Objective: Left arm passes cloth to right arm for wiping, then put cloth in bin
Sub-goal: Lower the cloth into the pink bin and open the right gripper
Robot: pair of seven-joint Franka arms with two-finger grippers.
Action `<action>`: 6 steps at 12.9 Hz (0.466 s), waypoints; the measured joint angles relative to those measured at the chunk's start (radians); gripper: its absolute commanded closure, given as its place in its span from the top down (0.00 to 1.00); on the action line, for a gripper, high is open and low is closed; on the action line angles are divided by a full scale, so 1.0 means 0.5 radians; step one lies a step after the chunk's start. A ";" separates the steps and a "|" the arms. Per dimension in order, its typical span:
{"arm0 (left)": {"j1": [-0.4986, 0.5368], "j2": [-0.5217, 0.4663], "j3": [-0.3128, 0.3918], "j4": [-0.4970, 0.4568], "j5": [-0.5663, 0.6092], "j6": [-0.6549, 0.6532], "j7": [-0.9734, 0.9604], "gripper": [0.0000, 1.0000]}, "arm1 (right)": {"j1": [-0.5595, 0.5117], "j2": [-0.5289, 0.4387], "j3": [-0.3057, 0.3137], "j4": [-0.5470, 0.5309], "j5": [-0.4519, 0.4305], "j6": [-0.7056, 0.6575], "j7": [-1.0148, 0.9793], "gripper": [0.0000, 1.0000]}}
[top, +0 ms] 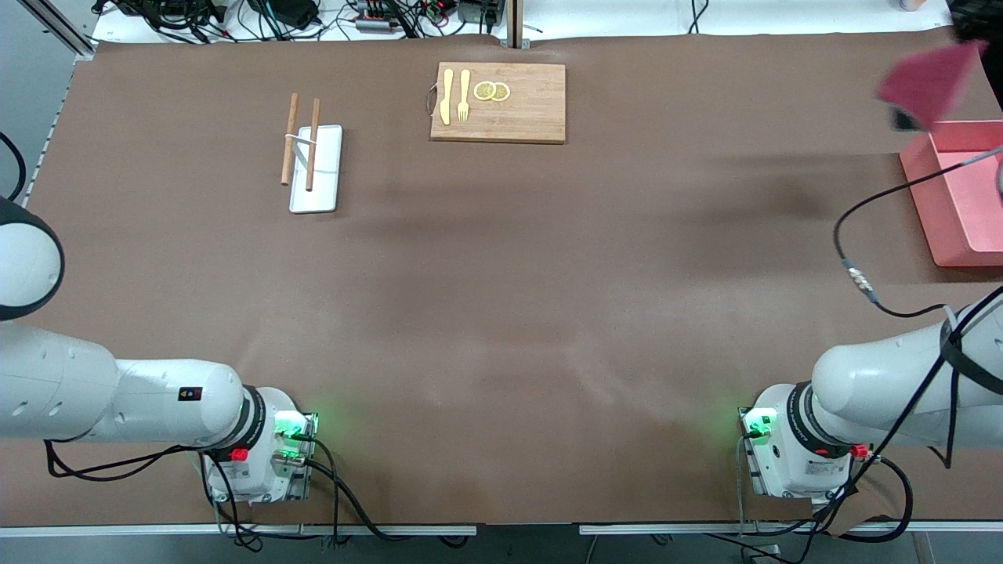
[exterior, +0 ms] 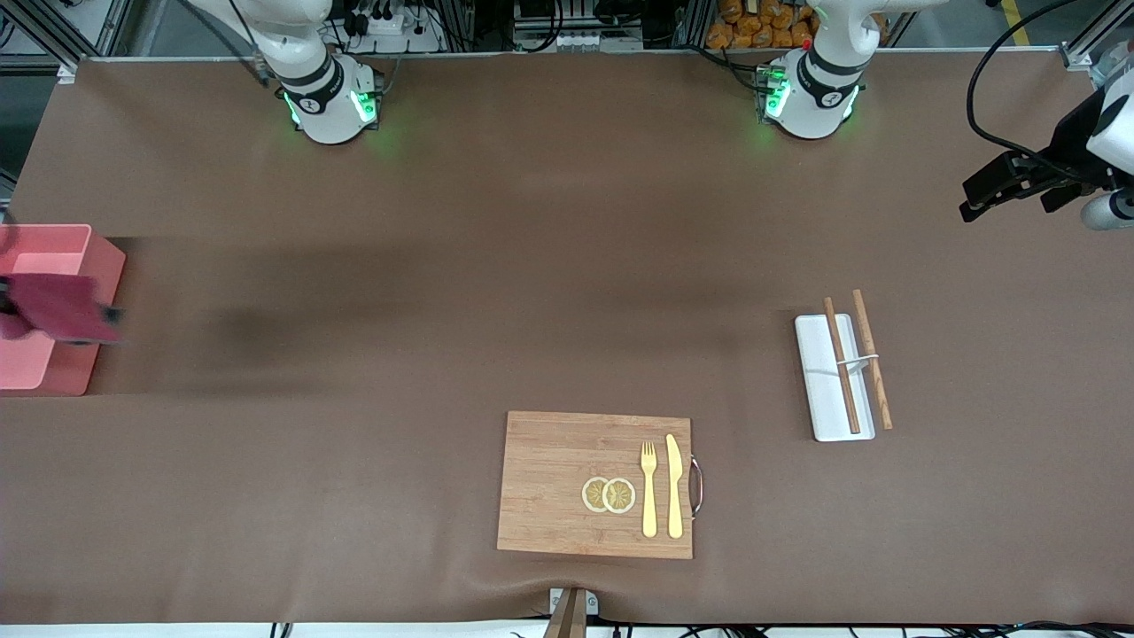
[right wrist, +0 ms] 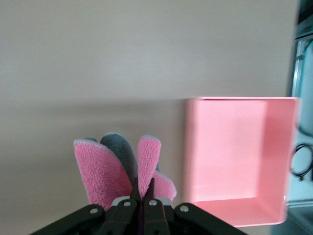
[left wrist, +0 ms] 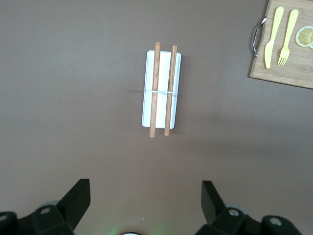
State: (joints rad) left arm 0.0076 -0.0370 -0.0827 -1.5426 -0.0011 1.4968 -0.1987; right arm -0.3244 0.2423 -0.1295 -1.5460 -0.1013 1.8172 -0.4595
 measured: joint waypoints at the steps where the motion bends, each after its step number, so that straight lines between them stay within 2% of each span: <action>1: 0.000 0.000 0.000 0.000 0.000 0.000 0.000 1.00 | -0.156 0.047 0.000 -0.011 -0.001 0.151 -0.212 0.00; 4: 0.000 -0.001 0.000 -0.002 0.000 0.001 0.001 1.00 | -0.468 0.260 0.004 -0.036 -0.029 0.662 -0.603 0.00; 5: 0.000 -0.001 -0.001 -0.002 0.000 0.001 0.001 1.00 | -0.519 0.341 0.005 -0.038 -0.036 0.788 -0.639 0.46; 6: 0.000 -0.001 -0.001 -0.002 0.000 0.001 0.001 1.00 | -0.547 0.414 0.005 -0.037 -0.041 0.874 -0.647 0.99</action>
State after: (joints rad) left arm 0.0078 -0.0376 -0.0831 -1.5435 -0.0011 1.4974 -0.1984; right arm -0.5982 0.4491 -0.1267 -1.5647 -0.1218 2.2544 -0.7831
